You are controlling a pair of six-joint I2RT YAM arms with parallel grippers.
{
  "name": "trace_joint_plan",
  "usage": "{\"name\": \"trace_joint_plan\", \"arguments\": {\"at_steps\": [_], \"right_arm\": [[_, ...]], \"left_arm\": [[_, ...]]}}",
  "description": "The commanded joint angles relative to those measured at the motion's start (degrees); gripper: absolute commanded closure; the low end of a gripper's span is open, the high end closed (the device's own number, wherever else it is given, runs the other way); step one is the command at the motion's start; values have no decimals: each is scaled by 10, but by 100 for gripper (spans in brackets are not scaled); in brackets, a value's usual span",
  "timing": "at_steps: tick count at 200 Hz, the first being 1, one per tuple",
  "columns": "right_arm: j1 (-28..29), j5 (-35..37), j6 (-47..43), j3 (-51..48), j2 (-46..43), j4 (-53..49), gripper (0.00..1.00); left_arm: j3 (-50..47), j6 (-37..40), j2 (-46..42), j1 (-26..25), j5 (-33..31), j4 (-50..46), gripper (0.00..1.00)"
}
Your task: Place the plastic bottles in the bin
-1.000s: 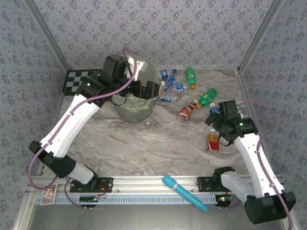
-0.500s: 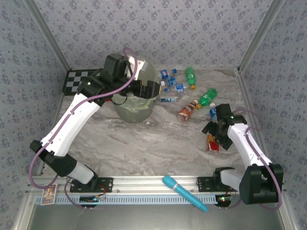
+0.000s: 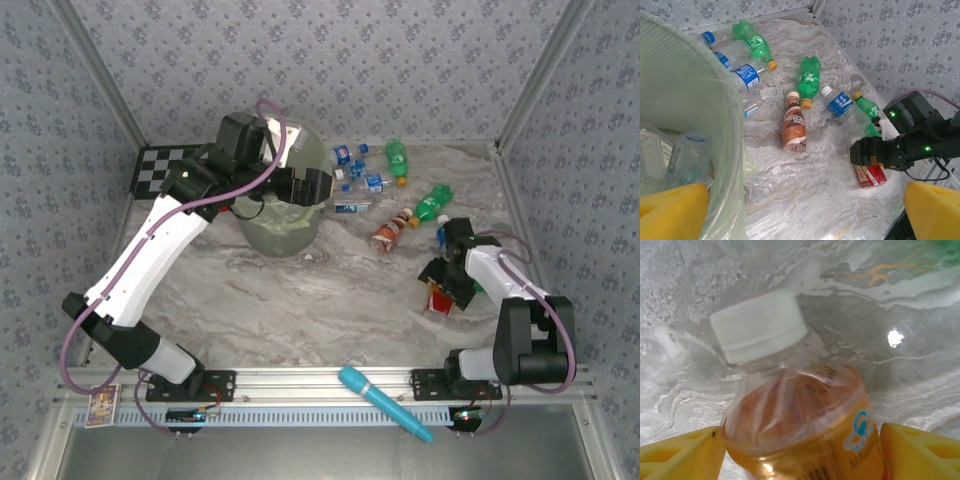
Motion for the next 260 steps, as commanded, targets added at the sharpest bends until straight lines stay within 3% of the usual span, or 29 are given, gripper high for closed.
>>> {"name": "trace_joint_plan", "arguments": {"at_steps": [1,39,90,155,205,260], "right_arm": [[11,-5,-3,-8,11,16,21],[32,3,2,-9,40,26,24],[67,36,10,19,31,5,41],[105,55,44,89,-24,-35,44],[156,60,64,218,-51,-42,45],[224,86,42,424,6,-44,46]], "left_arm": [[-2,-2,-25,-4,-8,-5,0],[-11,-6,-33,-4,-9,-8,0],[-16,-5,-45,-4,-17,-11,0],[-20,5,-50,-4,-32,-11,0],[-35,13,-69,-1,-96,2,0],[-74,-16,-107,42,-141,21,0]]}}
